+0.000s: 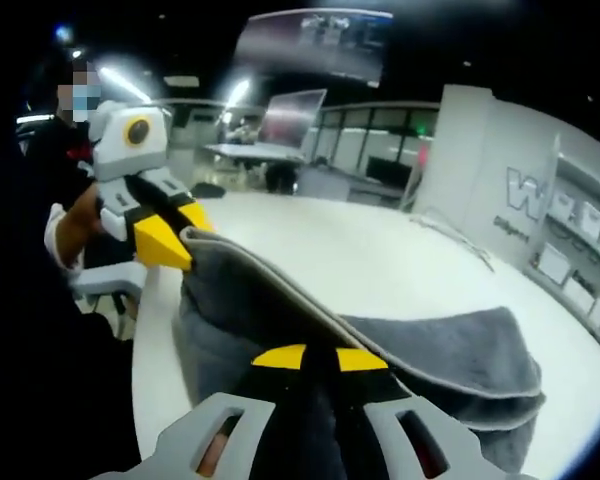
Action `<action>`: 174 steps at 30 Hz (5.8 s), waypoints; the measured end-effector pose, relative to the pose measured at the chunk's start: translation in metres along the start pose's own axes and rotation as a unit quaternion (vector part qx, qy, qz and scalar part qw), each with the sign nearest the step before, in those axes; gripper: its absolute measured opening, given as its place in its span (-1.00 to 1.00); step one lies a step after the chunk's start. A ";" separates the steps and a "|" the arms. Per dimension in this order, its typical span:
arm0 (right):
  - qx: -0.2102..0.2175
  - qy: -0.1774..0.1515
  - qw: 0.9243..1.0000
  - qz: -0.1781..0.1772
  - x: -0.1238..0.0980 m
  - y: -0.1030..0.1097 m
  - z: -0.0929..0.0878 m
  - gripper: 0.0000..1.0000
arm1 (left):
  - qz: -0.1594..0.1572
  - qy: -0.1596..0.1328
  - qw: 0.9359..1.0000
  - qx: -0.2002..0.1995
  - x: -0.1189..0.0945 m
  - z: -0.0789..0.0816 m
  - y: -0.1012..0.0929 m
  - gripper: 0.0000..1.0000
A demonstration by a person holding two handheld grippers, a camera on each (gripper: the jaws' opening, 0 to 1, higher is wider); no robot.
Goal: Open the folded towel by lifting each exposed corner and separating the folded layers until the towel lies flat within the target outline without major curled edges
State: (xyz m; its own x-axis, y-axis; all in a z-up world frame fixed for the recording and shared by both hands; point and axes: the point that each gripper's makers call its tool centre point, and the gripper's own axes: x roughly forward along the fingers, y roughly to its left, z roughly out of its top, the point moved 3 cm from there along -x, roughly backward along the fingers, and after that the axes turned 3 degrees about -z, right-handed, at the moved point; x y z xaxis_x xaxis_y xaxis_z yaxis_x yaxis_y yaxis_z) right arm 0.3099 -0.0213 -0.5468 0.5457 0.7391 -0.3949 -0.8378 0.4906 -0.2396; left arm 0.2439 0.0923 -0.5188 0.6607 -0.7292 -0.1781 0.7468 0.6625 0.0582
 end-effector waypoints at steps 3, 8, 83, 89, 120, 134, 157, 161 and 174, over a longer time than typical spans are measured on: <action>0.009 0.003 1.000 -0.007 0.000 -0.007 -0.004 -0.90 | 0.003 0.002 1.000 0.002 -0.002 0.000 0.001 -0.80; 0.020 0.011 0.999 -0.025 0.000 -0.023 -0.012 -0.89 | 0.004 0.002 1.000 0.002 -0.003 0.001 0.002 -0.80; -0.513 0.205 0.824 -0.127 -0.029 -0.164 -0.059 -0.53 | 0.003 0.013 0.999 0.034 -0.005 0.002 -0.002 -0.79; -0.562 0.208 0.795 -0.089 -0.026 -0.167 -0.060 -0.56 | 0.000 0.013 0.999 0.030 -0.005 0.001 -0.002 -0.79; -0.739 0.163 0.654 -0.003 -0.020 -0.175 -0.066 -0.91 | -0.013 0.012 1.000 0.023 -0.002 0.001 -0.008 -0.79; -0.693 0.145 0.706 -0.031 -0.021 -0.181 -0.051 -0.97 | -0.014 0.019 0.999 0.022 -0.002 -0.002 -0.009 -0.79; -0.650 0.125 0.747 -0.069 -0.001 -0.182 0.005 -0.99 | 0.000 -0.001 1.000 -0.010 -0.011 -0.006 -0.001 -0.84; -0.645 0.126 0.750 -0.074 0.005 -0.184 0.015 -0.99 | 0.007 0.002 1.000 -0.012 -0.011 -0.010 0.001 -0.84; -0.648 0.113 0.749 -0.081 0.031 -0.185 0.039 -0.98 | 0.027 0.016 0.999 -0.019 -0.019 -0.024 0.008 -0.84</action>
State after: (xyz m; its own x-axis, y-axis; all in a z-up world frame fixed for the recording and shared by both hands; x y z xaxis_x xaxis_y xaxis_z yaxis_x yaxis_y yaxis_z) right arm 0.4823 -0.0709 -0.4803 0.7480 0.5494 -0.3724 -0.1527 -0.4035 -0.9021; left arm 0.2361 0.1155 -0.5385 0.6968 -0.6867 -0.2073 0.7062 0.7073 0.0307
